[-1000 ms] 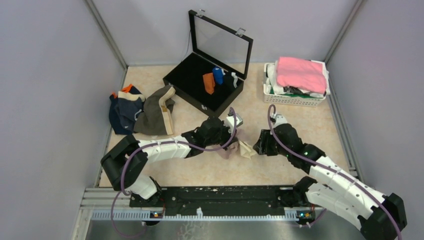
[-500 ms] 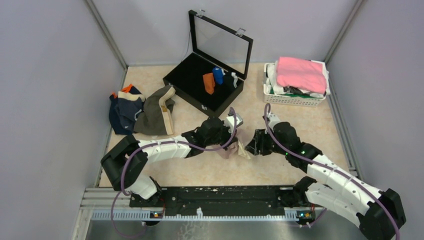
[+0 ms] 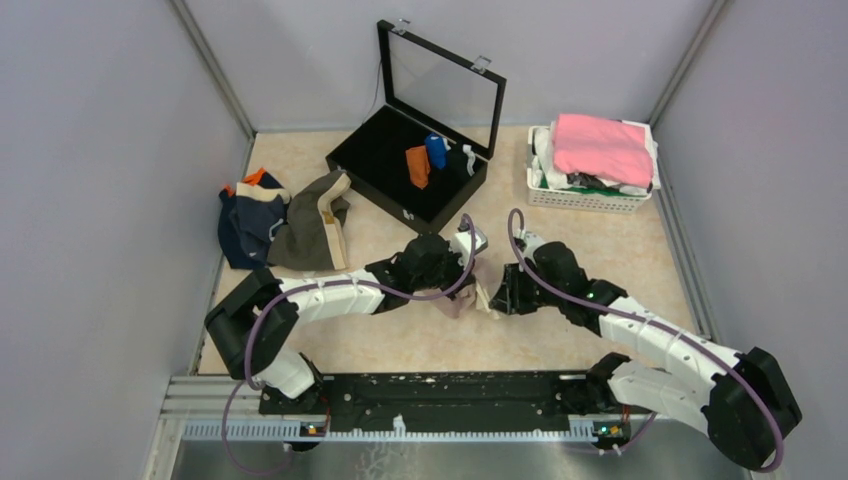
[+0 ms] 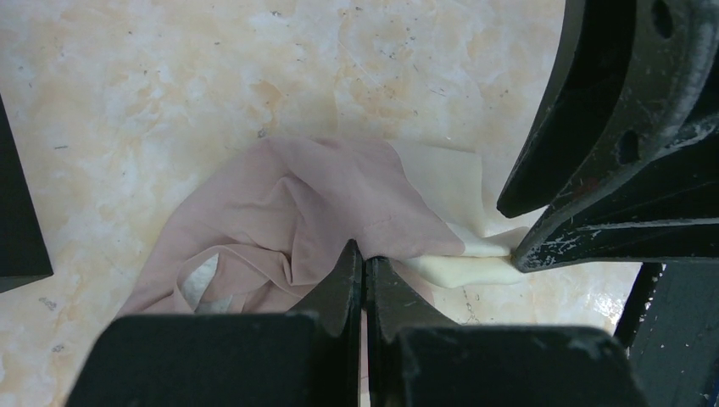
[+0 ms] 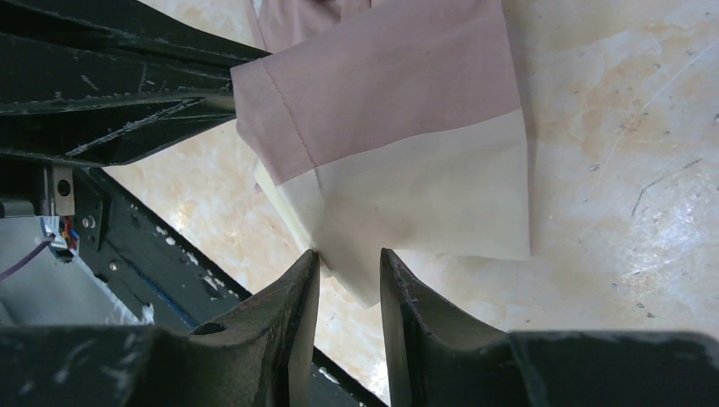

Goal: Roll the underwear
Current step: Flatten out the underwear at the center of the board.

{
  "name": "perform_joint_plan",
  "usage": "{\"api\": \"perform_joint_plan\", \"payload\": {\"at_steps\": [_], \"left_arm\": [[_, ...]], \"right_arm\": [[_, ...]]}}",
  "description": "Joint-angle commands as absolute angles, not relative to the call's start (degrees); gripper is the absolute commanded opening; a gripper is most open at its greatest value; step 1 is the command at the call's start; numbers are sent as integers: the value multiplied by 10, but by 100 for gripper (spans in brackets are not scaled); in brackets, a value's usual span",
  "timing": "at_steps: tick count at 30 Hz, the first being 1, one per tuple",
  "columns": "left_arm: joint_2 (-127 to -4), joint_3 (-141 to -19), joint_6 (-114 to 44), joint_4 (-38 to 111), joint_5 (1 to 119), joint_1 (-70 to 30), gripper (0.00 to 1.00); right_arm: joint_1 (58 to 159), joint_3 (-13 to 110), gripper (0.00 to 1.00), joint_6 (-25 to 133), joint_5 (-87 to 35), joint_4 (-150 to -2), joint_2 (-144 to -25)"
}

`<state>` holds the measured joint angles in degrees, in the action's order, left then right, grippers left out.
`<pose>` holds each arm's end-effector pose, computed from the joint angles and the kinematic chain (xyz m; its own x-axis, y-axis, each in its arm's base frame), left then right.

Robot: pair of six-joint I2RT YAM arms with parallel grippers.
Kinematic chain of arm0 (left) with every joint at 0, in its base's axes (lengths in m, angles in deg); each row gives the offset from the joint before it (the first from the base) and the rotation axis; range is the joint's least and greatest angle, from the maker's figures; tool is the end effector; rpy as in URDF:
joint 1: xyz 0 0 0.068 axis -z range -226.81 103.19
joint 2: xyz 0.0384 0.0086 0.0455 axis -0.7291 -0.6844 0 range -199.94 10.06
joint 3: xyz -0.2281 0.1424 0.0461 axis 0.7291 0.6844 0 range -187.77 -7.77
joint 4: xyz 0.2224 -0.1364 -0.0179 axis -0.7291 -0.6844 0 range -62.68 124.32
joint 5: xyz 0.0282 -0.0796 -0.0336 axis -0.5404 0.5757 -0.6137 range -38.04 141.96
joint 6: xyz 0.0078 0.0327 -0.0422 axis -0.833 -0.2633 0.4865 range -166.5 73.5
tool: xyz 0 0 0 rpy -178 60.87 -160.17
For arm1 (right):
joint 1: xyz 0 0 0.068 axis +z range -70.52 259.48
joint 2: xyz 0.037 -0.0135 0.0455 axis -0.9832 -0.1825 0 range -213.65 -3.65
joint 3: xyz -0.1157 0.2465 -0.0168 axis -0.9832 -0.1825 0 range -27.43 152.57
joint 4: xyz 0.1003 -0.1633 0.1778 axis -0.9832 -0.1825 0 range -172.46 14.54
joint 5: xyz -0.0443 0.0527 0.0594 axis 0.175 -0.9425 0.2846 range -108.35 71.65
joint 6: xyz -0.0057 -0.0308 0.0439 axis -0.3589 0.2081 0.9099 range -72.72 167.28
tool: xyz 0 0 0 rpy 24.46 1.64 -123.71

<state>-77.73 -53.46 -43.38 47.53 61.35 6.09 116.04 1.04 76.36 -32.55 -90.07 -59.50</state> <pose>0.1928 -0.2647 0.2048 -0.3383 0.3585 -0.8700 0.8560 0.5014 -0.1262 0.1535 0.1247 0.2000 -0.8215 -0.0224 -0.5697 -0.3712 0.7794 0.5047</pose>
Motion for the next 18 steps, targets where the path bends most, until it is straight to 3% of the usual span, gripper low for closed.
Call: {"api": "perform_joint_plan", "payload": {"at_steps": [1, 10, 14, 18], "left_arm": [[-779, -553, -440, 488, 620, 59, 0], [-776, -551, -437, 492, 625, 59, 0], [-777, -551, -433, 492, 633, 59, 0], [-778, -551, -430, 492, 636, 59, 0]], "right_arm": [[1155, 12, 30, 756, -297, -899, -596], [1154, 2, 21, 752, -300, -875, -591], [1154, -14, 31, 761, -321, -834, -591], [1154, -20, 32, 765, -327, -812, -602]]}}
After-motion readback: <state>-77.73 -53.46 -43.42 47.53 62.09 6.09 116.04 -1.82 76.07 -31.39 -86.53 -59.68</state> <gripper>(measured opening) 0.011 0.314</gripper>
